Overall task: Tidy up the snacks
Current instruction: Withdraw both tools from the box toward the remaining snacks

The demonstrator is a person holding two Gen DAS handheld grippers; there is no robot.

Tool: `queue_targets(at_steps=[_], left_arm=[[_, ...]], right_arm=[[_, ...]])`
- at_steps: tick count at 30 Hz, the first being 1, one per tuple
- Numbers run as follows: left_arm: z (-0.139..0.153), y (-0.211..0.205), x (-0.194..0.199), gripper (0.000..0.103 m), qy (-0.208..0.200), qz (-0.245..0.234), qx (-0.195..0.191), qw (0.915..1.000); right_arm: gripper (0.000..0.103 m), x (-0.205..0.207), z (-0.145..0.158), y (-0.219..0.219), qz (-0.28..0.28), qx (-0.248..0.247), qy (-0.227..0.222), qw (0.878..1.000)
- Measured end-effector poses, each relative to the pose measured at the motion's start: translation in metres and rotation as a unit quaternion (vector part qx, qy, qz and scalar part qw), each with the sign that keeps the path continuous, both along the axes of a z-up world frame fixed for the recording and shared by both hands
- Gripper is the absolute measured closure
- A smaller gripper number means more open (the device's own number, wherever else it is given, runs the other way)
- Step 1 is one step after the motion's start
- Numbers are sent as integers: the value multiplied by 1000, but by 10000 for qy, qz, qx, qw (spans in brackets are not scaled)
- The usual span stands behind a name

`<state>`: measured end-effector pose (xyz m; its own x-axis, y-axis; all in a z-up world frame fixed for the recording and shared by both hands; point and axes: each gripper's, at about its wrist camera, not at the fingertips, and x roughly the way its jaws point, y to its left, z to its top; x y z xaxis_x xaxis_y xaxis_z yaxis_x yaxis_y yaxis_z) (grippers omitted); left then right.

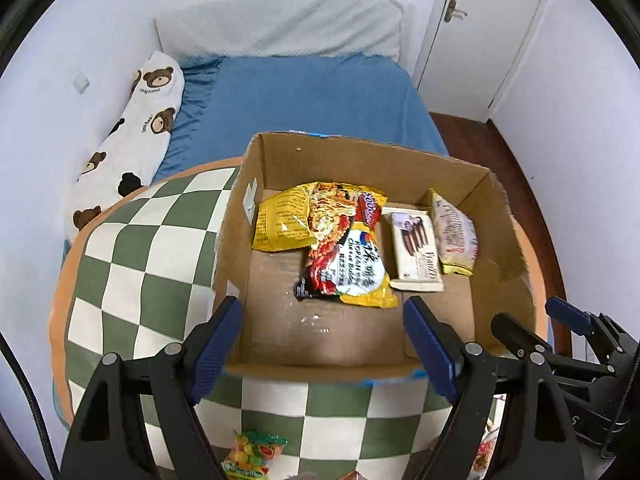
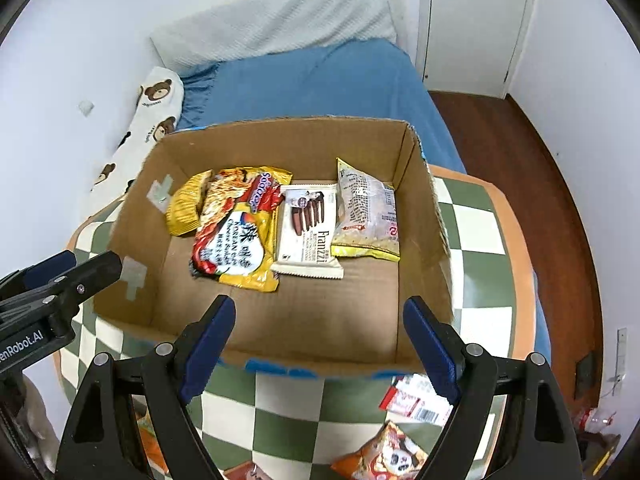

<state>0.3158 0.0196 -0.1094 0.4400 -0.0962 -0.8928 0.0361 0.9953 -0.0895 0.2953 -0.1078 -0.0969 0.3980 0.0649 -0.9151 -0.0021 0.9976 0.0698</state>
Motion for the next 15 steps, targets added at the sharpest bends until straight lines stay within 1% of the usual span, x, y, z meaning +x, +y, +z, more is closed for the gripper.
queue_targets(at_steps=[2,6,9,13,15], left_arm=[[5,0,-12,21,-51,-8,-39,10000],[11,-2,-35,21,-120,-28,-34,9999],[10,-3,-54,21,-68,-20,-76,9999],[-5,-5,-82,21,170,-43,-112,9998],[-22,-8,-98,21,443,-40,-138,9989]], right_arm=[[15,-13,7,-1,-29,102,-48,9999],[15,-39,20,-2,-66,133,-215,9997],[15,-59,24,-5,-136,280,-227,9993],[15,-88,14,-12,-238,407,-45,9989],[15,-105,0,-20,-329,482,152,9982]])
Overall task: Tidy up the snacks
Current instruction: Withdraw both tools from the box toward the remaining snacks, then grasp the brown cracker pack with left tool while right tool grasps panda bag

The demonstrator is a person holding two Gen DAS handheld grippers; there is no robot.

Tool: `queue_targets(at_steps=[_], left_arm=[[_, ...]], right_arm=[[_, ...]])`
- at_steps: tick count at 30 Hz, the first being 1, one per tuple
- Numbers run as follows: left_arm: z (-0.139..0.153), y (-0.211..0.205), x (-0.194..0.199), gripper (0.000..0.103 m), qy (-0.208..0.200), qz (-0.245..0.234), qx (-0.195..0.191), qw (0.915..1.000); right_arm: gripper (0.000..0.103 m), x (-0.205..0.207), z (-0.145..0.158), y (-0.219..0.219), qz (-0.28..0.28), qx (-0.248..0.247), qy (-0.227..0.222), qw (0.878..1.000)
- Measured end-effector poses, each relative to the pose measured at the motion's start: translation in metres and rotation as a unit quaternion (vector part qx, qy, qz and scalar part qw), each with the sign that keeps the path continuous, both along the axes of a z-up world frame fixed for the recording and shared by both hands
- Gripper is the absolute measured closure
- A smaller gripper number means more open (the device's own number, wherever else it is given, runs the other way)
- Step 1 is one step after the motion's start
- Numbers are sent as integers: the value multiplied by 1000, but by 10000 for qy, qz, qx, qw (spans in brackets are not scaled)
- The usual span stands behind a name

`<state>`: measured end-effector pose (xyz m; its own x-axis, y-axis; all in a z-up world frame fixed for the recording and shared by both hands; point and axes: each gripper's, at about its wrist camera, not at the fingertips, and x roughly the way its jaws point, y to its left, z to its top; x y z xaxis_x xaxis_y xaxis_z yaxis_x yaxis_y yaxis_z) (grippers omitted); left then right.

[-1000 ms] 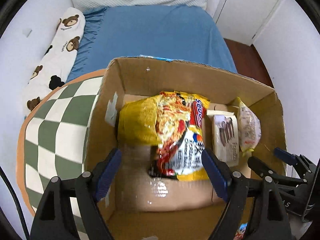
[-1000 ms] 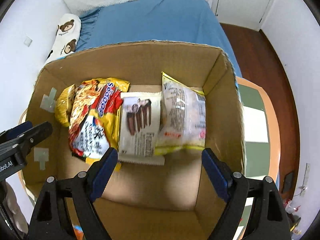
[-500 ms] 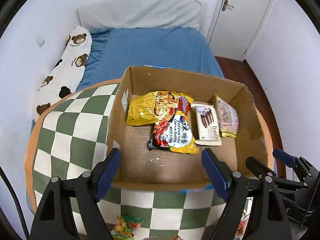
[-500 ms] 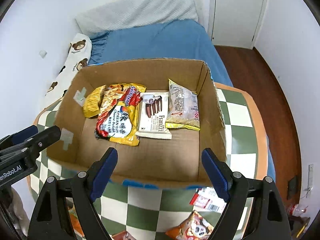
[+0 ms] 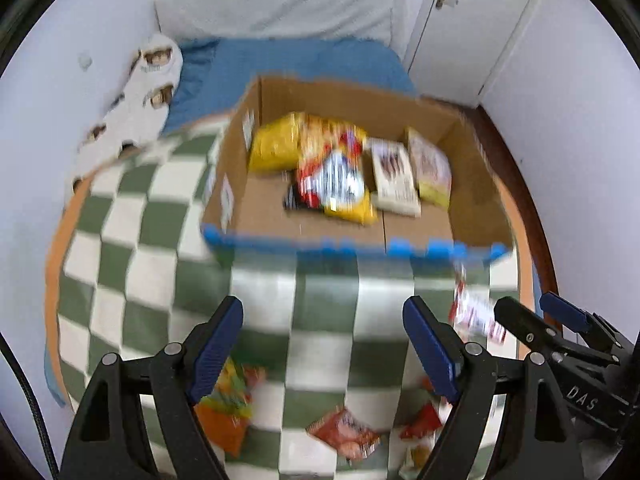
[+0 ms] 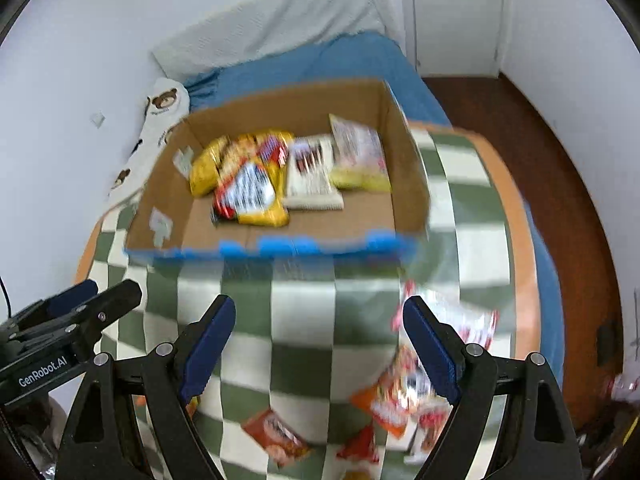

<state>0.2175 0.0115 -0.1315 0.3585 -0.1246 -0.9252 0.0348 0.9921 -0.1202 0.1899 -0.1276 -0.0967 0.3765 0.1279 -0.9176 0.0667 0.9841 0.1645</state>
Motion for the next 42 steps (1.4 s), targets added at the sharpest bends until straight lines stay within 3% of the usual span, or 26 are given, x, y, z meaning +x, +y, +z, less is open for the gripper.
queue_targets(at_steps=[4,8,12,17,18,20,21,22,26,28,32,36,42], left_arm=[[-48,-5,-28,21,758,81,-81,9971],[-110,-7,-56,21,1709,237,-336,9844],[-176,-11,-78,22,2878,559,-971,9511],[-229,-14,-88,23,3539,1149,-1513,9158],[-235,-15,-89,27,3577,1272,-1589,9114],[-239,-18,-89,42,3449,1303,-1509,9172],[-238,-21,-87,46,3352,1205,-1350,9246],[-236,-26,-85,47,3247,1053,-1182,9325],[-220,-40,-82,50,2773,416,-594,9581],[-211,-49,-78,50,2488,-45,-148,9684],[-205,-61,-71,49,2187,-842,474,9710],[-216,-56,-65,41,2496,-700,188,9656],[-228,-45,-69,29,2755,-133,-318,9607]], right_arm=[[15,-33,-39,-21,-220,159,553,9981],[15,-59,-85,-49,-674,529,1136,9898],[15,-66,-116,-67,-1057,778,1421,9811],[15,-65,-144,-81,-1407,856,1582,9736],[15,-63,-148,-83,-1461,876,1596,9724],[15,-60,-158,-86,-1613,924,1661,9684],[15,-58,-162,-88,-1666,956,1684,9668],[17,-56,-168,-89,-1718,968,1733,9649],[42,-52,-188,-84,-1676,936,1962,9616],[44,-52,-192,-76,-1434,835,1973,9662],[48,-54,-190,-44,-412,373,1989,9784],[49,-65,-189,-16,451,-235,2032,9778],[38,-73,-195,-29,-32,235,2123,9769]])
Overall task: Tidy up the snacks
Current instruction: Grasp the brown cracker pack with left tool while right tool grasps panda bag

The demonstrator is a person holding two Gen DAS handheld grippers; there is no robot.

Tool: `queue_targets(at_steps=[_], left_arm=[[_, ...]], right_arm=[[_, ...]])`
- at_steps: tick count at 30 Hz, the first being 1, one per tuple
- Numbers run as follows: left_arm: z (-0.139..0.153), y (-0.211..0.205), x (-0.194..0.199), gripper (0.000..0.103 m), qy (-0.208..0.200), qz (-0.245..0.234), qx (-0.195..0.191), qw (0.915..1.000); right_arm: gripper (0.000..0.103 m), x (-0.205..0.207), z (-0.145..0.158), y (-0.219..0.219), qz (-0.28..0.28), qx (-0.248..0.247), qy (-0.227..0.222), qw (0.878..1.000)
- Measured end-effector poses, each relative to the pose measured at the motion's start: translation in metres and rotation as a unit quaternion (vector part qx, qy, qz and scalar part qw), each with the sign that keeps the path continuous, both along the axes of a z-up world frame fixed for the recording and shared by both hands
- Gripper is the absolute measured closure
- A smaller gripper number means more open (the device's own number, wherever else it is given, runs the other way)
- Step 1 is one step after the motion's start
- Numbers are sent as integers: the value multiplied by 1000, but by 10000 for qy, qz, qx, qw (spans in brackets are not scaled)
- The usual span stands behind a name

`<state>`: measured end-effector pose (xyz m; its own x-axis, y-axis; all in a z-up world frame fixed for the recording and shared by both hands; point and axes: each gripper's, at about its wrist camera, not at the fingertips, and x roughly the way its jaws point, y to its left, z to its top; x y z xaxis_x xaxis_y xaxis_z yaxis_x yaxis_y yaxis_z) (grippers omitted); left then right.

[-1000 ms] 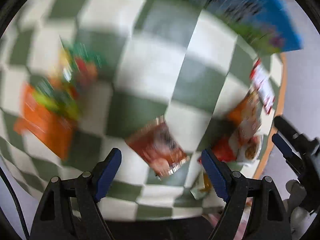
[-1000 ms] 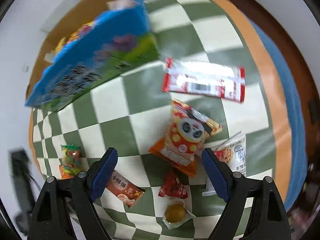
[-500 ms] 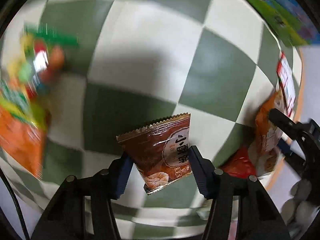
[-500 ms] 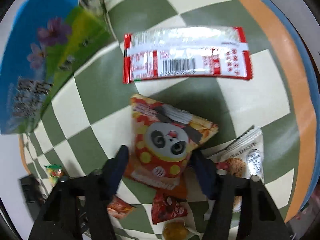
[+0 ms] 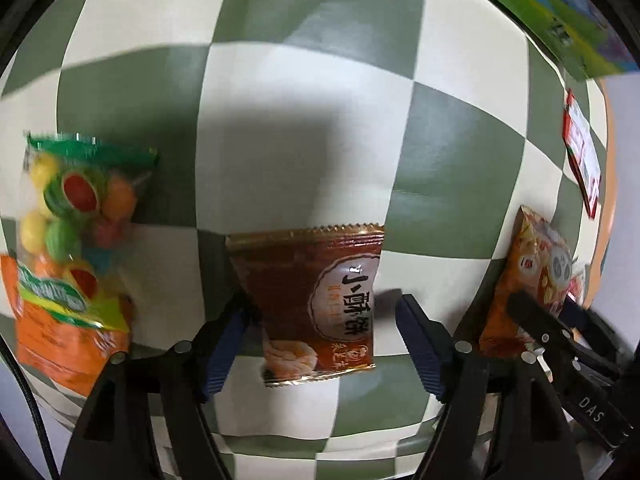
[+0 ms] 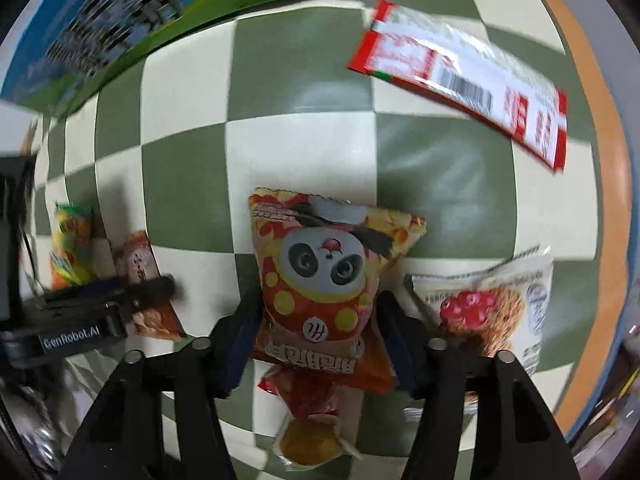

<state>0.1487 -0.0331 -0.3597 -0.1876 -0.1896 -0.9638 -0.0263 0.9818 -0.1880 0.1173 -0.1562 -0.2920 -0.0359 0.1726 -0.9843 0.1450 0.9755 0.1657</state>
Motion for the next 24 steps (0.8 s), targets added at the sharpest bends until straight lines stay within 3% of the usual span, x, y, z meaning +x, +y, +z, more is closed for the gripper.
queue_targets(at_steps=[4,6,13,18,24], left_arm=[[-2,6,-6,33,-172,376,75,9991],[2,3,-11,49,-377,283,289,9985],[20,-10,-20,50,-766,-180,571,9953],[44,-3,-20,51,-927,-177,399,9947],[103,-3,-14,51,-1328,-150,-25,9910]], right_arm=[[38,-2,-4,-12,-392,81,-56,9992],[38,-4,-5,-13,-519,58,-125,9986],[49,-7,-8,7,-439,-196,-460,9978],[53,-11,6,15,-419,39,-644,9970],[55,-9,46,20,-332,379,-996,9937]])
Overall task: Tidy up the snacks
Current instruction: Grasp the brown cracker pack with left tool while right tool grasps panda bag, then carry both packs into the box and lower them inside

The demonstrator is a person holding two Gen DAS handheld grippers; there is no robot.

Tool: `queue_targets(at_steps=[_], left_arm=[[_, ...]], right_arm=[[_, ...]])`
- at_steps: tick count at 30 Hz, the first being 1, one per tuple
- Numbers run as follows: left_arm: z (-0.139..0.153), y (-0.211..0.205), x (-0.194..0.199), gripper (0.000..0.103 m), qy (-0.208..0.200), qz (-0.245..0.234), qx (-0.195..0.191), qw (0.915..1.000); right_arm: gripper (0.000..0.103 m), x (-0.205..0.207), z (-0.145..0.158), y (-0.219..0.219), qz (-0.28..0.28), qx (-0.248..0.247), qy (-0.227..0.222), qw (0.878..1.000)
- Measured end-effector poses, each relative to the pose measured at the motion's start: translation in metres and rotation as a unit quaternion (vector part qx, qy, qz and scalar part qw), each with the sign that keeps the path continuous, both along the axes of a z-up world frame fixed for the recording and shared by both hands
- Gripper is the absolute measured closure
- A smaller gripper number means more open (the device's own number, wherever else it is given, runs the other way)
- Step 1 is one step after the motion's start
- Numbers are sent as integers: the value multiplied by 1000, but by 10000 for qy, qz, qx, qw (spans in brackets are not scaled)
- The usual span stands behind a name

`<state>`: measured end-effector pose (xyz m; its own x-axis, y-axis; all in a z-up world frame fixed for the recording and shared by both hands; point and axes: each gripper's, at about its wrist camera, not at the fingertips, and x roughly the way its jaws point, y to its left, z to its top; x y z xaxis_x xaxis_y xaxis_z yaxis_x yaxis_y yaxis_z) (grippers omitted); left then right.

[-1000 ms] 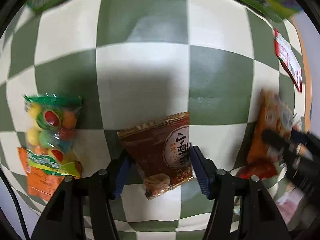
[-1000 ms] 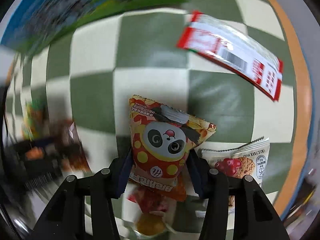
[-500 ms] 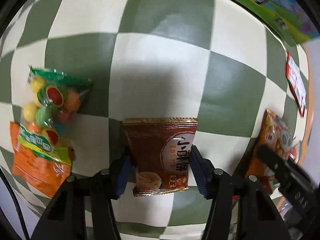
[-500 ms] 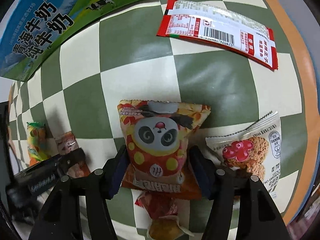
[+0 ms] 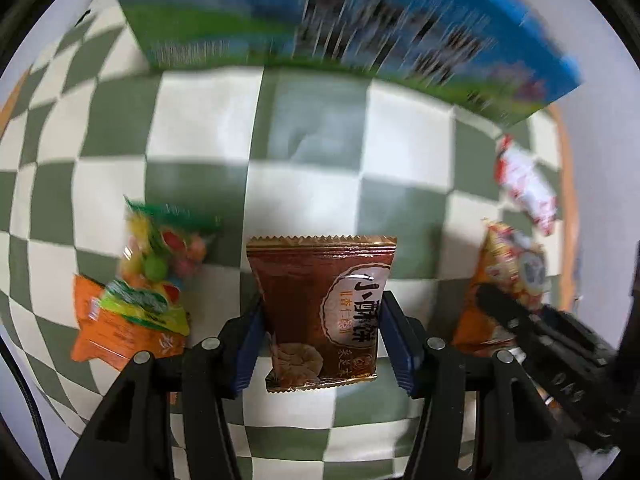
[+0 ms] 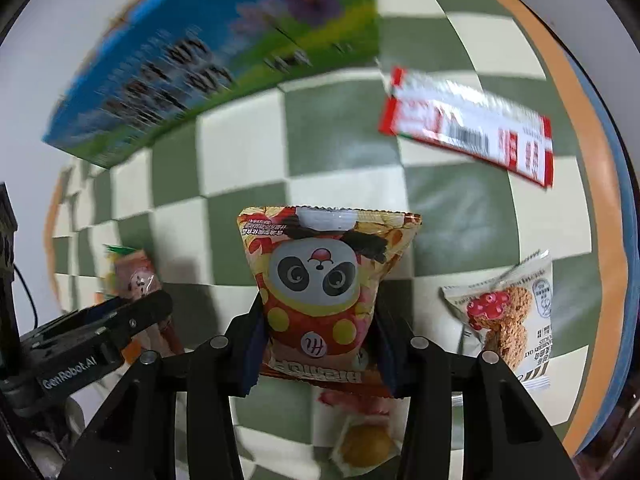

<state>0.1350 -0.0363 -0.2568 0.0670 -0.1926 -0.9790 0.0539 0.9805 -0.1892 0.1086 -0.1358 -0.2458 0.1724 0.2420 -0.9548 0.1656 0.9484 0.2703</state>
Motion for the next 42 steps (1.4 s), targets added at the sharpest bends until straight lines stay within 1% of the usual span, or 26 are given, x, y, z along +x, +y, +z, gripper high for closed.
queue_targets(at_steps=[2,3,4,5,6,9,11,13,14,15,17,19,22,26,29,34,36,42], left_arm=[[23,1,6,51,-160,-14,-169,9997],[35,11,18,51,-253,-20,-267,9993],[50,11,23,51,-366,-45,-346,9987],[63,16,39,51,-447,-60,-415,9981],[76,28,47,51,-518,-80,-484,9975],[108,31,77,50,-730,-101,-647,9952],[120,26,96,50,-858,-111,-668,9940],[134,27,117,50,-930,-116,-677,9933],[137,30,128,50,-936,-99,-710,9930],[140,29,135,50,-928,-75,-723,9930],[141,32,161,50,-884,-59,-763,9931],[136,27,183,50,-853,-36,-721,9937],[123,17,216,50,-677,12,-705,9952],[94,5,253,50,-326,-30,-671,9972],[70,-3,273,50,-36,-72,-625,9980],[35,-13,288,50,415,-181,-517,9976],[24,-14,289,50,534,-185,-499,9972],[5,-14,289,50,744,-100,-494,9960]], right_arm=[[55,3,19,5,27,135,-160,9998],[55,4,29,4,40,208,-272,9994],[55,6,40,6,47,264,-362,9990],[55,10,53,7,49,366,-486,9981],[55,14,61,7,48,444,-573,9974],[55,39,99,11,80,621,-894,9940],[55,53,119,10,95,744,-1072,9914],[55,73,136,6,101,766,-1224,9895],[55,84,144,5,98,733,-1297,9888],[55,87,150,6,82,711,-1349,9883],[55,102,157,1,53,647,-1431,9876],[55,121,158,-2,31,575,-1453,9877],[55,149,153,-4,33,471,-1384,9893],[55,190,130,-5,105,263,-1153,9929],[55,210,109,-8,128,156,-927,9955],[55,228,81,-13,195,60,-608,9979],[55,231,69,-13,239,35,-520,9984],[54,235,54,-11,442,-30,-280,9986]])
